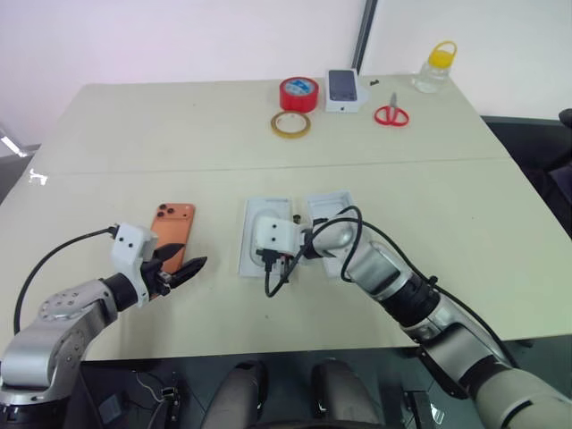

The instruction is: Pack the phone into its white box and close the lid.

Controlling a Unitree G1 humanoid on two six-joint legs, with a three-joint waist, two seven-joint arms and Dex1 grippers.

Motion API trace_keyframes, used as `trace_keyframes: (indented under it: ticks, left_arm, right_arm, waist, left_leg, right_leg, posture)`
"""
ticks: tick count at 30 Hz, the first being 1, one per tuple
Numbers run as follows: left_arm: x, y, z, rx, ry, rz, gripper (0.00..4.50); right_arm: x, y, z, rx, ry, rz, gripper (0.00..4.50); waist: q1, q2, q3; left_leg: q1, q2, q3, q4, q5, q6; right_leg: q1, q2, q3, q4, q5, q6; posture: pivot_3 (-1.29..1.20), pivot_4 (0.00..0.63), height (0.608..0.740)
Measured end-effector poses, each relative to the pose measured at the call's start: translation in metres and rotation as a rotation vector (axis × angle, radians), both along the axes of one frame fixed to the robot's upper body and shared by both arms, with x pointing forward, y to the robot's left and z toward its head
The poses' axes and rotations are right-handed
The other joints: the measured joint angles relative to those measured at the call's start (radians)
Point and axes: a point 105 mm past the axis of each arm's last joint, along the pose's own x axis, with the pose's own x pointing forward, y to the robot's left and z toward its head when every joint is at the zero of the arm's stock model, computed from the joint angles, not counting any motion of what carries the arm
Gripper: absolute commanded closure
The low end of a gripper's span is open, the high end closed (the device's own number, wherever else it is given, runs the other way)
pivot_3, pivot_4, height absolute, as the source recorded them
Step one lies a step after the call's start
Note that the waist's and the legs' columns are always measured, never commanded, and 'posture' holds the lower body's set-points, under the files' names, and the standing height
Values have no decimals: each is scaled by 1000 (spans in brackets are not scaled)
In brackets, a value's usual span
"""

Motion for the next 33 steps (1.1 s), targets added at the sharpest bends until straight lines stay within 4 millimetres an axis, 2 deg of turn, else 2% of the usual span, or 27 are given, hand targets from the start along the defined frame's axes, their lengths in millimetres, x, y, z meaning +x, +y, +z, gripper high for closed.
trace_keyframes:
  ticks: [4,7,10,11,15,19,22,28,33]
  left_arm:
    - [7,6,9,-28,-28,53,1048]
    - [23,28,22,-61,-46,190,1048]
    - [38,62,20,-91,28,402,176]
    - [40,68,15,-87,72,451,50]
    - [45,79,-4,-93,223,559,50]
    - [52,77,1,-126,269,559,50]
    - [52,73,0,-144,301,537,50]
    - [43,38,0,-203,359,381,50]
    - [36,10,-2,-250,374,290,50]
  right_arm:
    - [10,4,12,66,-37,-56,4484]
    - [21,8,36,135,-89,-97,4484]
    - [22,24,52,203,-108,-105,4500]
    - [21,30,50,207,-102,-104,4500]
    - [19,47,31,177,-63,-107,4500]
    - [19,67,24,178,-40,-121,4500]
    - [19,74,25,175,-49,-113,4500]
    - [15,77,1,72,-29,-92,4500]
    - [15,76,-3,41,-30,-86,4500]
  waist:
    - [-1,0,0]
    - [-1,0,0]
    - [-5,0,0]
    - [-4,0,0]
    - [-2,0,0]
    - [-5,0,0]
    - [-9,0,0]
    - [-9,1,-1]
    - [2,1,-2]
  left_leg:
    - [0,0,0,0,0,0]
    - [0,0,0,0,0,0]
    - [0,0,0,0,0,0]
    - [0,0,0,0,0,0]
    - [0,0,0,1,0,0]
    - [0,0,0,1,0,-1]
    - [0,0,-1,1,0,-1]
    - [1,-1,-1,1,0,-1]
    - [1,-1,-1,1,0,-1]
  right_leg:
    - [0,0,0,0,0,0]
    - [-1,0,0,0,0,0]
    - [-1,1,0,1,0,0]
    - [-1,1,0,1,0,0]
    - [-2,1,0,1,0,0]
    - [-2,1,0,2,0,0]
    - [-2,1,0,2,0,0]
    - [-2,0,-1,2,0,0]
    - [-2,0,-1,1,0,0]
  posture:
    - [0,150,740]
    - [0,150,740]
    - [0,150,740]
    - [0,150,740]
    - [0,150,740]
    - [0,150,740]
    - [0,150,740]
    - [0,150,740]
    - [0,150,740]
